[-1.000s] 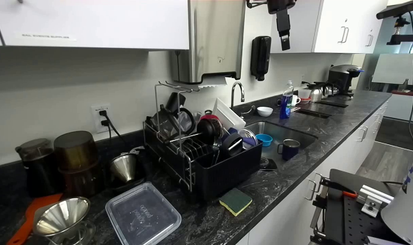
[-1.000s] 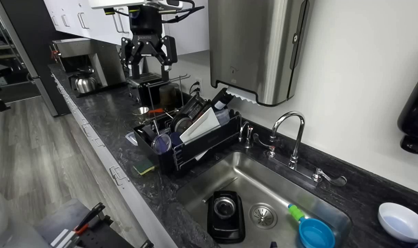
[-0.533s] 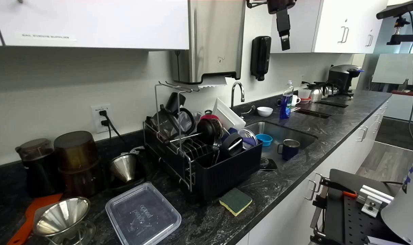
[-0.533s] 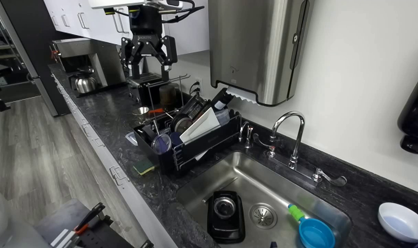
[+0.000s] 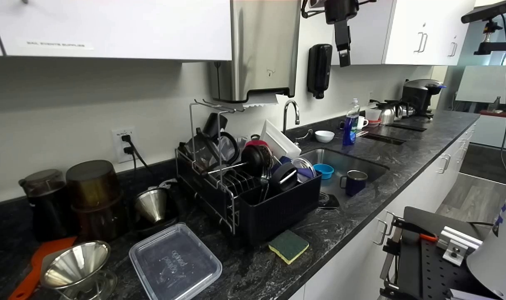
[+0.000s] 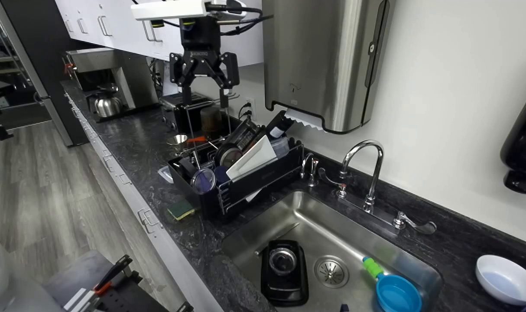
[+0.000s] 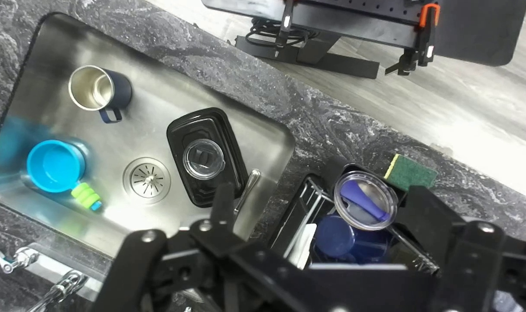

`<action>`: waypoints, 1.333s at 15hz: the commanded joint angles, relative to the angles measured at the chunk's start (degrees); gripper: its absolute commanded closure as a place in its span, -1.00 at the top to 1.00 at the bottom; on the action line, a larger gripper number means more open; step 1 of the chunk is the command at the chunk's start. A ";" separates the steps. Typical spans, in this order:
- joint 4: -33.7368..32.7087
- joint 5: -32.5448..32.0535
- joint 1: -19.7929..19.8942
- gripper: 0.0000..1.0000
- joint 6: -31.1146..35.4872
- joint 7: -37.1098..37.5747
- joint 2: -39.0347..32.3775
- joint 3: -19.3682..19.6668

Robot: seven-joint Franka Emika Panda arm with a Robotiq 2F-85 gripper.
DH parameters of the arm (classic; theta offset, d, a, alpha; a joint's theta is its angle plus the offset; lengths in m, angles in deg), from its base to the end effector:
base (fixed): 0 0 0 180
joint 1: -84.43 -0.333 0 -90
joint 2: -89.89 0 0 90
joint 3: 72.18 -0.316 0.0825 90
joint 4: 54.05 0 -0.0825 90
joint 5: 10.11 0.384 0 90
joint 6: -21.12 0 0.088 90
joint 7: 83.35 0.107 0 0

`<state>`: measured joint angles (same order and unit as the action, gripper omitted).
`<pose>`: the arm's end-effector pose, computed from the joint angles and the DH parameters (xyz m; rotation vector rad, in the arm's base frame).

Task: Take the blue mug from the sink and put it on the dish rack

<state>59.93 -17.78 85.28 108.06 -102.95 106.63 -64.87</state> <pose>0.4400 -0.0845 0.5711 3.0573 0.3275 -0.3078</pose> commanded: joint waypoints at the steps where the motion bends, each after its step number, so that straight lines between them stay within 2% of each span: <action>1: -0.96 -0.68 1.33 1.00 3.39 -4.67 -2.85 1.79; 9: 1.35 -2.28 4.21 1.00 9.08 -13.92 -6.17 5.30; 11: 0.86 -0.73 5.41 1.00 9.30 -12.54 -7.59 6.22; 20: 0.70 -1.20 5.66 1.00 8.41 -12.41 -7.59 5.80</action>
<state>60.77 -19.12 90.09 116.61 -115.23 99.12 -58.29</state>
